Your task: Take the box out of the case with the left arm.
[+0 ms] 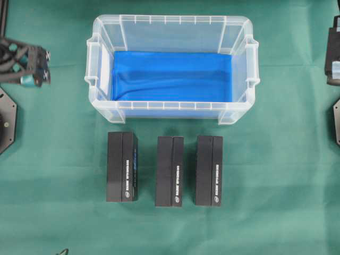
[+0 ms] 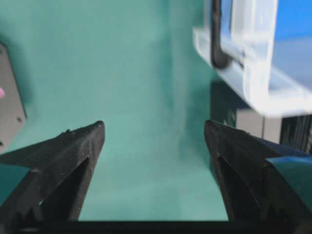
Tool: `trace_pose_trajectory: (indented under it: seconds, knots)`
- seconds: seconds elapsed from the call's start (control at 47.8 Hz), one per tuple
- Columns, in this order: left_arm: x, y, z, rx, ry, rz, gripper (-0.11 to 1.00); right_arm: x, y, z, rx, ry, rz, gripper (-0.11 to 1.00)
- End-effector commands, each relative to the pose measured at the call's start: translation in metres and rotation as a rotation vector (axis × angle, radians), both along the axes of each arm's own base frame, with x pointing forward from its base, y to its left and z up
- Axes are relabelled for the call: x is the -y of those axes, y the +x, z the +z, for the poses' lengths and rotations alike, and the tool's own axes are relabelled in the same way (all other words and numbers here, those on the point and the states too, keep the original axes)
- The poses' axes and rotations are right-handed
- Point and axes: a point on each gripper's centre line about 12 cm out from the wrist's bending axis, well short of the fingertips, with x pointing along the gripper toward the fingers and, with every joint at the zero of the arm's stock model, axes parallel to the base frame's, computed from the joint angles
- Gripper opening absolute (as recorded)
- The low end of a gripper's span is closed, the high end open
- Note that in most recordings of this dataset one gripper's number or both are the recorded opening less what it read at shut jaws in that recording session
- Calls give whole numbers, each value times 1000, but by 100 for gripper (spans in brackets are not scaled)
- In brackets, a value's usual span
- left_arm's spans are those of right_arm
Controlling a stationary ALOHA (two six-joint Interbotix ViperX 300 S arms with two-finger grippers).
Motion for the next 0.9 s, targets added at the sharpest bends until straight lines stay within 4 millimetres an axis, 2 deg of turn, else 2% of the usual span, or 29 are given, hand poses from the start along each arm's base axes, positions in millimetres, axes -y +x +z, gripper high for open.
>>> trace_pose_trajectory:
  seconds: [0.0, 0.272, 0.878]
  knots:
    - [-12, -2, 9, 23, 19, 17, 84, 1, 1, 4, 16, -3, -3, 0]
    - [-29, -8, 10, 9, 43, 16, 84, 0, 0, 3, 9, -3, -2, 0]
    - [-27, -14, 10, 24, 42, 17, 84, 0, -1, 3, -4, -1, -4, 0]
